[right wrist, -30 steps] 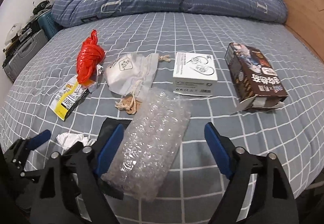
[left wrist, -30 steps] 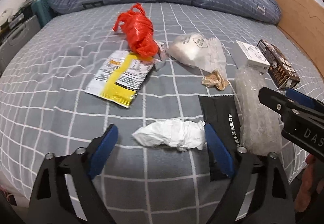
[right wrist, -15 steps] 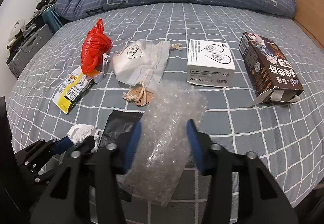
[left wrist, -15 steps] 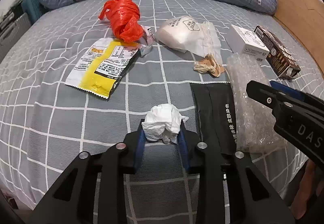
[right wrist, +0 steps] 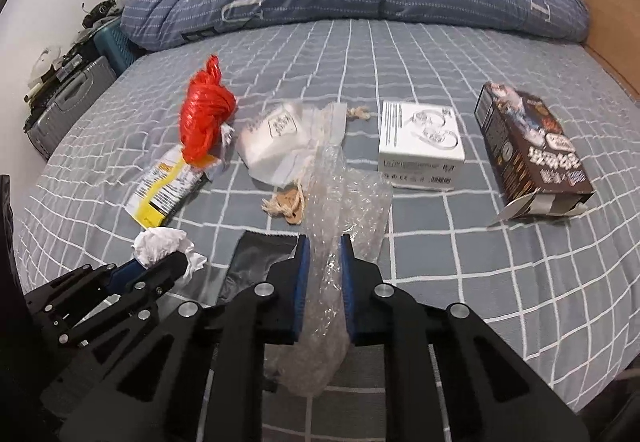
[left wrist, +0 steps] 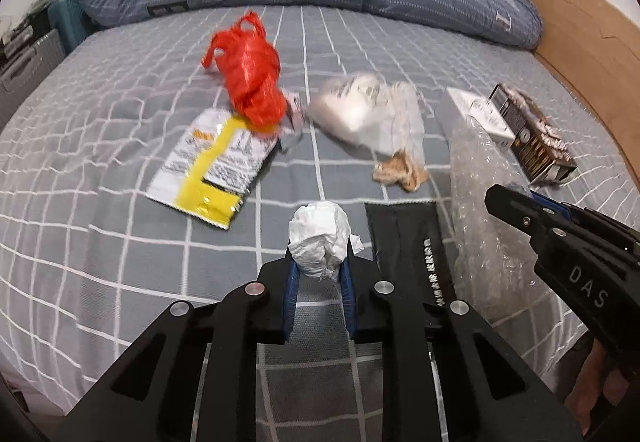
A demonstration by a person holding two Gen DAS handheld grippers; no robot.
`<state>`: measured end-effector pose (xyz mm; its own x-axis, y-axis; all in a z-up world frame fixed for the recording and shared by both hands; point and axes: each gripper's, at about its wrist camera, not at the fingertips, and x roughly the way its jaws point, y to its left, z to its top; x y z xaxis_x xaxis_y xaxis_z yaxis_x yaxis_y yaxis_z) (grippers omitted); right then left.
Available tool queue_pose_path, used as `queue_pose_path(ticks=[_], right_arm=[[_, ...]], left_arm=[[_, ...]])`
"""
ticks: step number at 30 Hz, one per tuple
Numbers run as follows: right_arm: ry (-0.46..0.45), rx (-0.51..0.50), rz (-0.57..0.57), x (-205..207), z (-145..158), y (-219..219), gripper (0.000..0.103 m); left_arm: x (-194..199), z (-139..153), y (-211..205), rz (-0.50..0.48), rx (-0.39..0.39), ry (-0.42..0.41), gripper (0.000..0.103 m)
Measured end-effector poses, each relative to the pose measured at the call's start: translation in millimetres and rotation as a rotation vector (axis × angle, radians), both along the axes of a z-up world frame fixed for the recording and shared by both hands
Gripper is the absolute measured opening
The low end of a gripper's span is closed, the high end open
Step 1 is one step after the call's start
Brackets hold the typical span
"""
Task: Collect trash
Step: 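Grasp the crumpled white tissue with the left tool while the right tool grasps the bubble wrap, then carry the tissue and bubble wrap with both tools over the black bin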
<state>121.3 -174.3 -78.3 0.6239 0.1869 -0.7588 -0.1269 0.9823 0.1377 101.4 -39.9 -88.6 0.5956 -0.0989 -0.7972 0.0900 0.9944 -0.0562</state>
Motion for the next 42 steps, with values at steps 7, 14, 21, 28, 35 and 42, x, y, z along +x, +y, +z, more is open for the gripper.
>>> queue_pose_path(ticks=[7,14,21,28,35,42], right_arm=[[-0.066,-0.002,0.011,-20,31,2,0.015],[-0.109,-0.018,0.021,-49,45,3,0.015],[-0.124,-0.019,0.032,-81,46,2,0.015],[-0.128,-0.012,0.030,-105,46,0,0.015],[-0.121,-0.022,0.032,-126,40,2,0.015],[-0.119,-0.033,0.045,-145,35,7,0.015]], left_arm=[[-15,26,8,0.004,-0.026,-0.025,0.018],[-40,48,14,0.014,-0.038,-0.051,0.018],[-67,52,18,0.011,-0.048,-0.067,0.018],[-90,48,23,0.049,-0.057,-0.063,0.018],[-107,47,27,0.067,-0.068,-0.078,0.018],[-126,38,25,0.050,-0.075,-0.065,0.018]])
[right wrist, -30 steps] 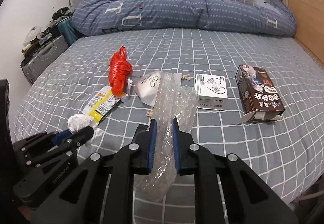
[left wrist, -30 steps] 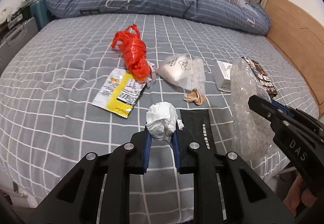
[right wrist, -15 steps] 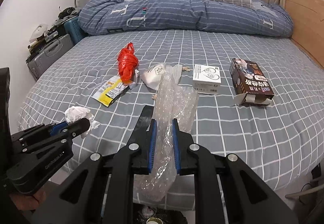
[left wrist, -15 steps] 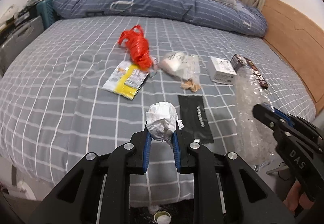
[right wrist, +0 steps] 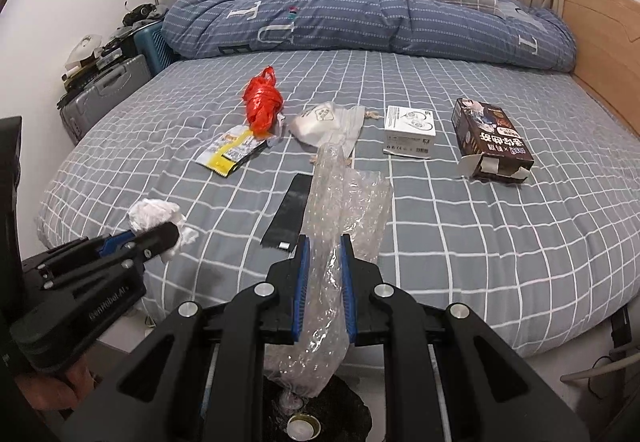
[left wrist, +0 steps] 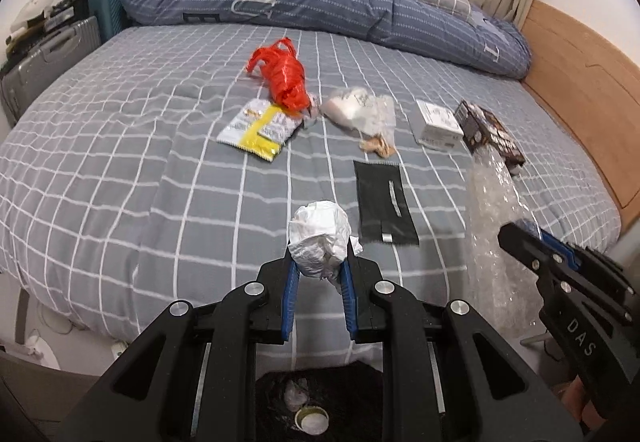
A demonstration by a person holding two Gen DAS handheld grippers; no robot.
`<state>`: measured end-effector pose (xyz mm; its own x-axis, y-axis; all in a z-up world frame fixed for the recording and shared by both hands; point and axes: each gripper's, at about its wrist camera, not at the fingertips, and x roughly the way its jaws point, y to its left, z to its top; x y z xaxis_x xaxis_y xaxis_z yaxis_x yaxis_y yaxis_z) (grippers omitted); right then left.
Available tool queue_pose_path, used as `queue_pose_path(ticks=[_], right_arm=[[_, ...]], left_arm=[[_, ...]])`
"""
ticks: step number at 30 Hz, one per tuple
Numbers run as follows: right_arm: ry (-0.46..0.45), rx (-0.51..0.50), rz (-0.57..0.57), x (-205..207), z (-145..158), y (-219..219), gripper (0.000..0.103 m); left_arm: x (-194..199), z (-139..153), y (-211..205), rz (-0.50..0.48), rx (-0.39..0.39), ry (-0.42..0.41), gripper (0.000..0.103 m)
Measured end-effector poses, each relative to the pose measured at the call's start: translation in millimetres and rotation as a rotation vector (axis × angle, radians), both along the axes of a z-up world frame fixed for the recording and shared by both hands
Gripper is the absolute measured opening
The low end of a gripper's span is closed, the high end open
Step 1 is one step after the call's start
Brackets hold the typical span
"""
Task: Collect trash
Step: 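Carry the tissue and bubble wrap with both tools over the black bin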
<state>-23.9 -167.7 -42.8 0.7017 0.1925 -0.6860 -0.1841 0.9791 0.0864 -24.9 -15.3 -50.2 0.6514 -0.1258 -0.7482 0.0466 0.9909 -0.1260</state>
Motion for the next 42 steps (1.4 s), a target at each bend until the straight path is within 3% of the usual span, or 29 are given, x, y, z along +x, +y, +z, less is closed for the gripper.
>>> queue_pose_path(ticks=[17,42], right_arm=[[0.034,-0.018,0.008,-44,-18,7,0.015],[0.128,-0.030,0.026,-110,-52,14,0.015]], left_arm=[[-53,-23,-4,-0.023,0.040,0.036,0.018],[-121,-61,10,0.013,0.025,0.152,0.018]])
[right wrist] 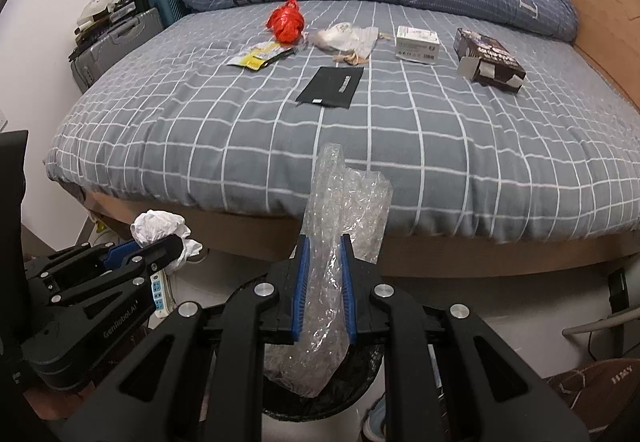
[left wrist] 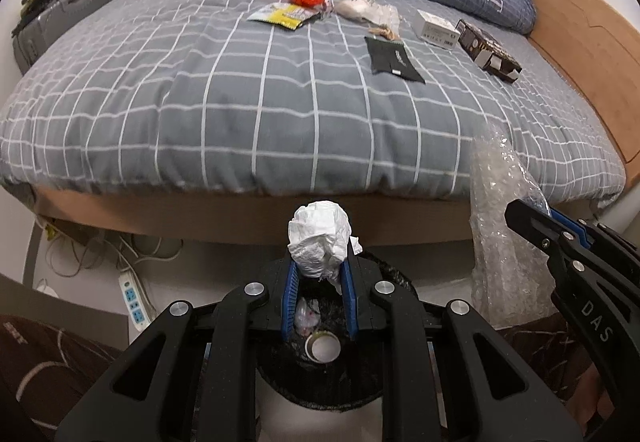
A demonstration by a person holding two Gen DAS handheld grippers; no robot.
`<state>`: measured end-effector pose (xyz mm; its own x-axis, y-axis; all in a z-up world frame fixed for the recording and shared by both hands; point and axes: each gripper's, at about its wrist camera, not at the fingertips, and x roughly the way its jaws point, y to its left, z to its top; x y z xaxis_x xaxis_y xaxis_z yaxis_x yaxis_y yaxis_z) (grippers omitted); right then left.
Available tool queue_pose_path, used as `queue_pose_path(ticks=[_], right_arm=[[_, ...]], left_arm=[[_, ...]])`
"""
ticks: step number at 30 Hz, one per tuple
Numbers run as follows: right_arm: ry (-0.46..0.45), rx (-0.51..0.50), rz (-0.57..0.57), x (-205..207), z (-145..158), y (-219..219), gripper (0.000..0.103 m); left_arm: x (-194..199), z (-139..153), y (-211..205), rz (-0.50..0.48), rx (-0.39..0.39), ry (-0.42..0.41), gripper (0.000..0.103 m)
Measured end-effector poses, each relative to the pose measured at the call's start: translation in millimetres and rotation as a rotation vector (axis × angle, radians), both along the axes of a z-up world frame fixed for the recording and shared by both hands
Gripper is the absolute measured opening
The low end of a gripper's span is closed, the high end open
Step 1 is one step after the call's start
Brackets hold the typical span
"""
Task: Collect trash
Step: 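Carry the tissue and bubble wrap with both tools over the black bin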
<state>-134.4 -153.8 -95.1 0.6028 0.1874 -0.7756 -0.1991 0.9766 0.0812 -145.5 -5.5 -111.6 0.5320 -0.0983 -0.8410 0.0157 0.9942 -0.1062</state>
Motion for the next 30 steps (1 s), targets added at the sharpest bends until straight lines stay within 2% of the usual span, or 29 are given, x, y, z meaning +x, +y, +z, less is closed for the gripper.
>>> queue_pose_path(ticks=[6,14,23,30], right_arm=[[0.020,0.007,0.003,-9,-3,6,0.015],[0.067,-0.009,0.010,-10,-23,14,0.015],[0.133,-0.008,-0.001,-3,-57,8,0.015],[0.214,0.001,0.010,8,-96,8,0.015]], left_arm=[[-11,2,3,0.006,0.003,0.006,0.018],[-15,-17,12,0.006,0.011,0.043,0.018],[-9,-53,18,0.007,0.025,0.101,0.018],[0,-85,18,0.003,0.032,0.149,0.018]])
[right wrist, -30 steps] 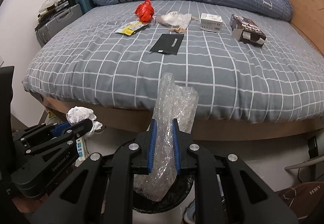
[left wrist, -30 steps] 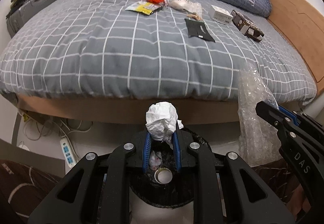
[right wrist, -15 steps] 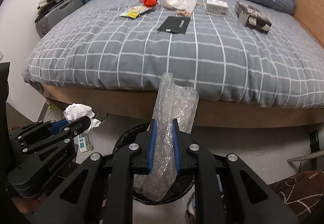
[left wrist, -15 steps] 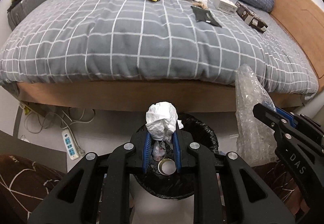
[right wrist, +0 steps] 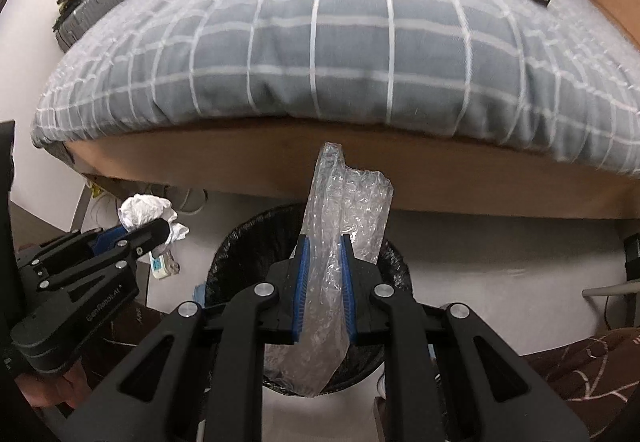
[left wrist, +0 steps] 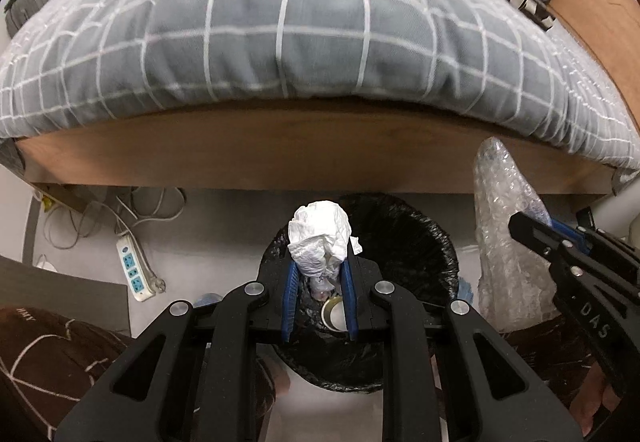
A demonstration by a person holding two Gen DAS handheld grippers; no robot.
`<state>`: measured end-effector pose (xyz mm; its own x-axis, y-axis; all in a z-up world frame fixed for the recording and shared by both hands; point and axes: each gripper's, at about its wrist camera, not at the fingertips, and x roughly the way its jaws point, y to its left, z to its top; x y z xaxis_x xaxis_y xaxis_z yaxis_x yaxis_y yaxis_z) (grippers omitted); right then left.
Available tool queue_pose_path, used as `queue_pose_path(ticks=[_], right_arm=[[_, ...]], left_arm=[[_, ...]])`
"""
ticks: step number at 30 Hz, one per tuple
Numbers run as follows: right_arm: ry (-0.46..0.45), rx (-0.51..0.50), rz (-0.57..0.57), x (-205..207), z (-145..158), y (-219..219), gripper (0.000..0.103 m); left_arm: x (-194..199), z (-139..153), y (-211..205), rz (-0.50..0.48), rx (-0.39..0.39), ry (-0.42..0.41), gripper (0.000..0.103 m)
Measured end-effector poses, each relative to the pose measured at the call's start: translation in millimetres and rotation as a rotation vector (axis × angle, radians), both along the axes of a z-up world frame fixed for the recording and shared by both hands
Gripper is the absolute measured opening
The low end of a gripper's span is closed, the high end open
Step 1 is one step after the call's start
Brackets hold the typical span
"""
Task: Collect trash
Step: 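Carry the tissue and bubble wrap with both tools over the black bin, then open the right tool dropping the bubble wrap into the bin while the left tool holds the tissue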
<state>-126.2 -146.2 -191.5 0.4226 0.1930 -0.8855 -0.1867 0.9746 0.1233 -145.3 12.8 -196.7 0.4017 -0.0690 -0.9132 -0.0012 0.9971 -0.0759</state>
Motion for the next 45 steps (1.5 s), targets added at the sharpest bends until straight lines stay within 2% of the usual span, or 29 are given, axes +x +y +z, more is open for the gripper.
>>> queue_pose_path(ticks=[9,16,24,27,32,37,45], right_arm=[[0.078,-0.011,0.007,17,-37,6,0.016],[0.100,-0.014,0.036,23,-48,20,0.020],[0.065,-0.027,0.023,21,-42,18,0.066],[0.051,-0.027,0.002,20,-36,7,0.076],[0.007,-0.064,-0.024,14,-26,-10,0.087],[-0.027,-0.084,-0.066,5,-17,-35,0.089],[-0.032,-0.093,-0.151,-1,-14,-75,0.092]], left_arm=[[15,-31,8,0.004,0.008,0.054,0.018],[17,-40,19,0.028,0.002,0.074,0.018],[22,-41,20,0.026,-0.014,0.071,0.018],[23,-38,13,0.010,-0.026,0.067,0.018],[25,-34,-6,-0.021,-0.035,0.059,0.018],[26,-36,-29,-0.064,-0.047,0.069,0.018],[26,-45,-66,-0.140,-0.047,0.079,0.018]])
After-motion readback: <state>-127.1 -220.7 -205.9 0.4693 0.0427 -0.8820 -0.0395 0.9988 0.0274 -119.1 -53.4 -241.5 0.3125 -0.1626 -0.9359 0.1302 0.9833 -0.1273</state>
